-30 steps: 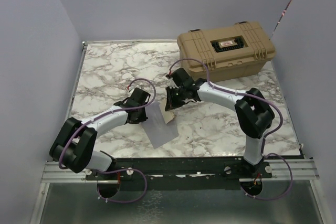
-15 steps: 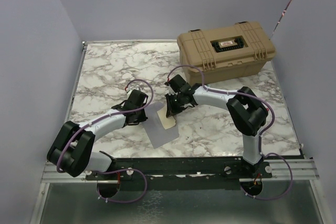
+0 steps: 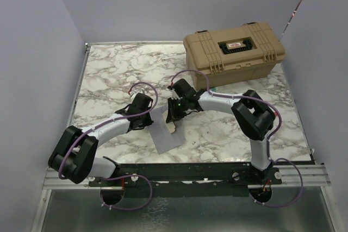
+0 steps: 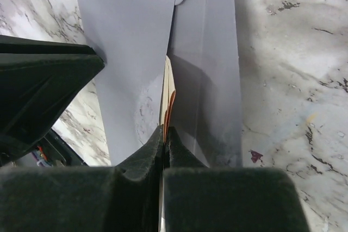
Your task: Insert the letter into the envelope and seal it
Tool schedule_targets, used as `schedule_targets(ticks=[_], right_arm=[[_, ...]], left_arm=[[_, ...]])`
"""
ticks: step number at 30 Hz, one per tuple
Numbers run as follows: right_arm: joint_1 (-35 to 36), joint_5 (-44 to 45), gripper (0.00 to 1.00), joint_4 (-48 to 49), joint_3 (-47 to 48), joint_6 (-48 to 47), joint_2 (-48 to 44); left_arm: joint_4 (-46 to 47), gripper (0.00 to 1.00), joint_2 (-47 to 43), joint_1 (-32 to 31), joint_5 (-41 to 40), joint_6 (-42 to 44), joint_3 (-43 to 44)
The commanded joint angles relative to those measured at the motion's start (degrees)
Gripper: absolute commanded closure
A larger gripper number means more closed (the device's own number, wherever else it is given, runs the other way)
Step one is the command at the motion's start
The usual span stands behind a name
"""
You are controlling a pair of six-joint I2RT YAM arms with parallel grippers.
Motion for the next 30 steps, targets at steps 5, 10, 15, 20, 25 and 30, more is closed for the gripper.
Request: schedule_targets(ticks=[5, 10, 15, 20, 25, 30], right_arm=[[0.6, 4.0, 0.62, -4.1, 1.9, 1.4, -1.1], [0.6, 7.1, 0.53, -6.1, 0.8, 2.2, -3.3], [0.6, 6.2, 0.58, -8.9, 2.7, 3.0, -1.0], [0.6, 3.8, 0.63, -9.6, 4.3, 4.0, 1.2], [2.0, -3.1, 0.61, -1.7, 3.6, 7.6, 2.4], [2.2, -1.7, 0.59, -0.6, 1.9, 9.0, 0.7]], left_arm=[[-4.9, 0.78, 0.6, -0.2, 1.9, -1.7, -2.4], [-5.3, 0.78, 1.2, 0.1, 1.4, -0.8, -1.5], [-5.7, 0.78, 1.8, 0.2, 1.7, -0.2, -1.0], [-5.1, 0.79, 2.0, 0.3, 4.7, 0.4, -0.5], [-4.2, 0.80, 1.5, 0.6, 7.1, -0.8, -0.4], [-3.6, 0.80, 0.9, 0.9, 7.3, -3.0, -0.3]])
